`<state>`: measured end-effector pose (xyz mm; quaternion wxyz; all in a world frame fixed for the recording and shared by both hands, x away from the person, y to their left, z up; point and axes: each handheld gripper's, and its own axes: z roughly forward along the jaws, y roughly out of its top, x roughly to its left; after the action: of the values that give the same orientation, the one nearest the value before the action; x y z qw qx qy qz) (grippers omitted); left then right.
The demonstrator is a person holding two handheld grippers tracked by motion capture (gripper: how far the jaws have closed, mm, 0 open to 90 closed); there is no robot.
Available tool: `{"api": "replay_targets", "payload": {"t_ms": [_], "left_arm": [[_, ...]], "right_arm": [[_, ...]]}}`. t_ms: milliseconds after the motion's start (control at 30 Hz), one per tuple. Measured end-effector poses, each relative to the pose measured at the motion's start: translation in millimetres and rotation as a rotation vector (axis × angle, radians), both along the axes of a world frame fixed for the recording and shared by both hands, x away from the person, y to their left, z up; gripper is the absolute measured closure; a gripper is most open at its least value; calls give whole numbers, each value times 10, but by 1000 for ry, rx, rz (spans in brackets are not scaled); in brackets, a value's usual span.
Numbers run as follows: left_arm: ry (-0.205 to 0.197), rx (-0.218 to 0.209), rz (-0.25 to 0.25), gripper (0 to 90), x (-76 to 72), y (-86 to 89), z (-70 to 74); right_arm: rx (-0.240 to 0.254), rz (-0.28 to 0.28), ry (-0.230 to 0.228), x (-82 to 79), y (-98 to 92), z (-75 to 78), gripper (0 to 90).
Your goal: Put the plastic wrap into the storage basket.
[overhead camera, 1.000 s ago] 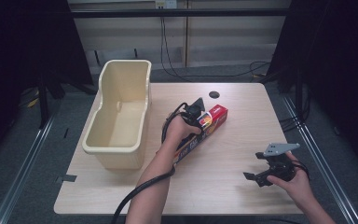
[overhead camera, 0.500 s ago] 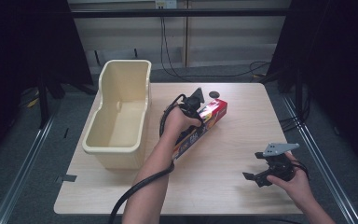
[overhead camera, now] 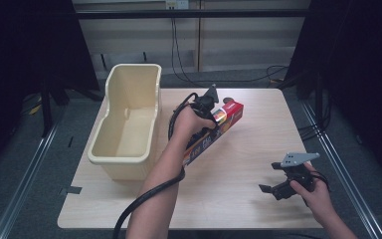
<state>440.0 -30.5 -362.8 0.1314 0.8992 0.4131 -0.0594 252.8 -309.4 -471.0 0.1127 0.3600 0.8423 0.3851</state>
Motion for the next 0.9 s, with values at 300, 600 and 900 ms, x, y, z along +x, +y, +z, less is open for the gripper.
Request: {"api": "replay_targets", "payload": {"t_ms": [300, 600, 900], "left_arm": [[-4, 5, 4, 408, -16, 74, 213], [-1, 17, 34, 408, -28, 175, 403], [8, 10, 76, 409, -9, 275, 523]], "right_arm": [[0, 3, -4, -1, -4, 1, 26], [-5, 10, -3, -2, 2, 0, 26], [-5, 13, 0, -2, 4, 0, 26]]}}
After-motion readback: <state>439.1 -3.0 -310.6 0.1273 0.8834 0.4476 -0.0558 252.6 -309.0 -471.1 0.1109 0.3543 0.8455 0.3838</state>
